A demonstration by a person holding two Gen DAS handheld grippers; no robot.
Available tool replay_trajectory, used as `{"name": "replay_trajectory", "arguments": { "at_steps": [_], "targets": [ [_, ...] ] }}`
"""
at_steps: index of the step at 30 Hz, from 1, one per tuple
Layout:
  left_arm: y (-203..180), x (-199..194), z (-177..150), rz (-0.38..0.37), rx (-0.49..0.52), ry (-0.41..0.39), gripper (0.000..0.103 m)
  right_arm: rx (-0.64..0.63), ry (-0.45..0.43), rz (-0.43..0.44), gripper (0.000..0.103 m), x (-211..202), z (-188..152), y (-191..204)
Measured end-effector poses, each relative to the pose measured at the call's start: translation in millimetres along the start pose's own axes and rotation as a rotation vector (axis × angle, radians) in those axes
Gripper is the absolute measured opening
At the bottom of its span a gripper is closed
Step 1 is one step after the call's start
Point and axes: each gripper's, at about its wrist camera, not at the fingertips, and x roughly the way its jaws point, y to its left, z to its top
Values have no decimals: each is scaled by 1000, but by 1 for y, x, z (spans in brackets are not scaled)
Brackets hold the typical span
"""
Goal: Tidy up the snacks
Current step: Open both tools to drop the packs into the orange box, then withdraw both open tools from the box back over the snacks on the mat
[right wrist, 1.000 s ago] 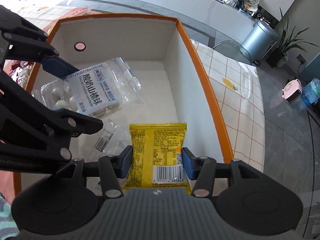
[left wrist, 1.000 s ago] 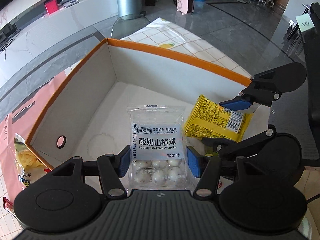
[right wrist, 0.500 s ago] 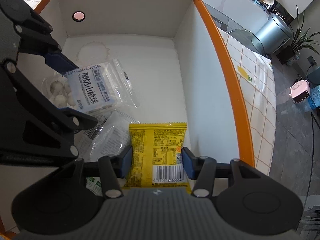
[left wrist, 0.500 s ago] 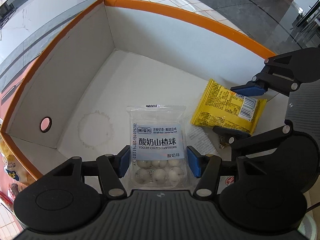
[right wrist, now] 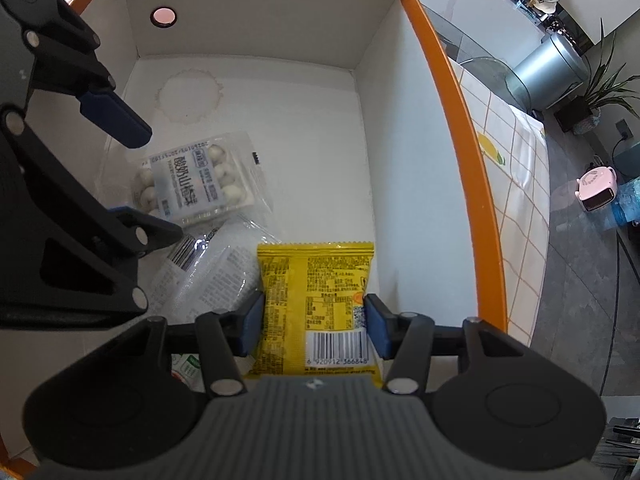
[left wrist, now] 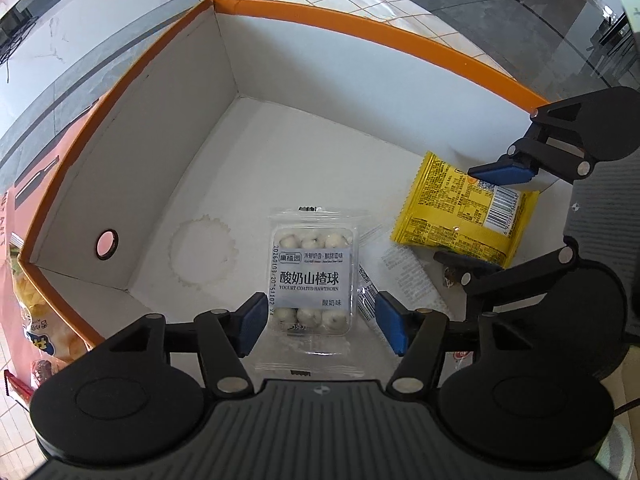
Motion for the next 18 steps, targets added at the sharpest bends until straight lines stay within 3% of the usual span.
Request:
{"name": "replay_trajectory", "arguments": {
  "at_steps": [2,8,12,18],
  "targets": [
    [-2,-8,-1,5,7,-15,77,-1,18,-3,65,-2,0,1],
    [-1,-38,-6,18,1,-71,79,12,30,-28,81,-23,-5,-3],
    [-2,-65,-13,16,-11,-118,79,71,7,-29,83,-46,-8,-8],
    [3,-105,-34,42,-38,-215,80,190,-96,-25,85,-90,-16,-5]
  ]
}}
